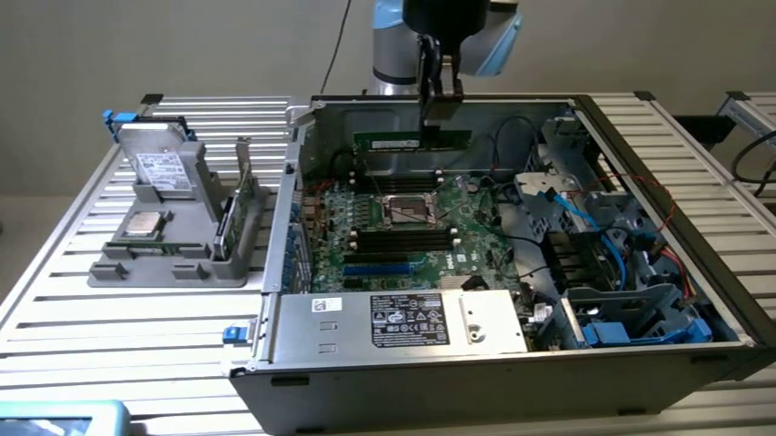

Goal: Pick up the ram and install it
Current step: 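Pick up the ram and move it above insertion slot, then insert the ram into the slot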

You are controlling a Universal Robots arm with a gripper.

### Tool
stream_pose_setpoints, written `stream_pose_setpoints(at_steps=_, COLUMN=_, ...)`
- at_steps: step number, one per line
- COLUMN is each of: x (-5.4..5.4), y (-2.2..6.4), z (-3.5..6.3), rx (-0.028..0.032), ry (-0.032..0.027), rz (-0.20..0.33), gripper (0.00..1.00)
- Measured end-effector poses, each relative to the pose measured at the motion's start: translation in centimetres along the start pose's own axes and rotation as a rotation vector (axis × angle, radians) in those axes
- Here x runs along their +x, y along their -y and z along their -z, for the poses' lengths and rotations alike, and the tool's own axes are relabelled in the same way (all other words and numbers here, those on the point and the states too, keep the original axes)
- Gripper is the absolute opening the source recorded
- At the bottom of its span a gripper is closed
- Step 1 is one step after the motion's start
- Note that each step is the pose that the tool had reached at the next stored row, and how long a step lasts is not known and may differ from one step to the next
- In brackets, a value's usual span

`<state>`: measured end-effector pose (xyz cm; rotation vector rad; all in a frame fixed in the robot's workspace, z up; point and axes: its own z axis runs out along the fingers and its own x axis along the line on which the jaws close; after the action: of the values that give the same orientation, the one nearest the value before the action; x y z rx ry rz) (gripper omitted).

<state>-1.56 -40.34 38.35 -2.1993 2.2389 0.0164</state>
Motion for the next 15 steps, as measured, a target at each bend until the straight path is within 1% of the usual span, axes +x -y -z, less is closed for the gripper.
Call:
stream_pose_setpoints(at_steps=2, x=-0.27, y=0.0, z=-0.2, rx=0.0002, ry=0.0003, rz=0.0, gripper=0.13)
stream_pose_setpoints(at_steps=6, x=-0.33, y=0.0, z=-0.47, rx=0.0, ry=0.0001, rz=0.0, gripper=0.13)
stream_pose_setpoints(at_steps=7, x=-0.33, y=0.0, z=-0.51, rx=0.0, ry=-0.0008, rz=0.0, gripper=0.13)
stream_pose_setpoints(at_steps=9, x=-0.33, y=0.0, z=-0.58, rx=0.0002, ry=-0.0037, rz=0.0, gripper=0.13)
stream_pose_setpoints(at_steps=13, x=-0.33, y=0.02, z=-0.69, rx=0.0003, ry=-0.012, rz=0.0, gripper=0.13)
stream_pose_setpoints(at_steps=15, x=-0.33, y=0.03, z=-0.78, rx=0.0003, ry=-0.0142, rz=0.0, gripper=0.13)
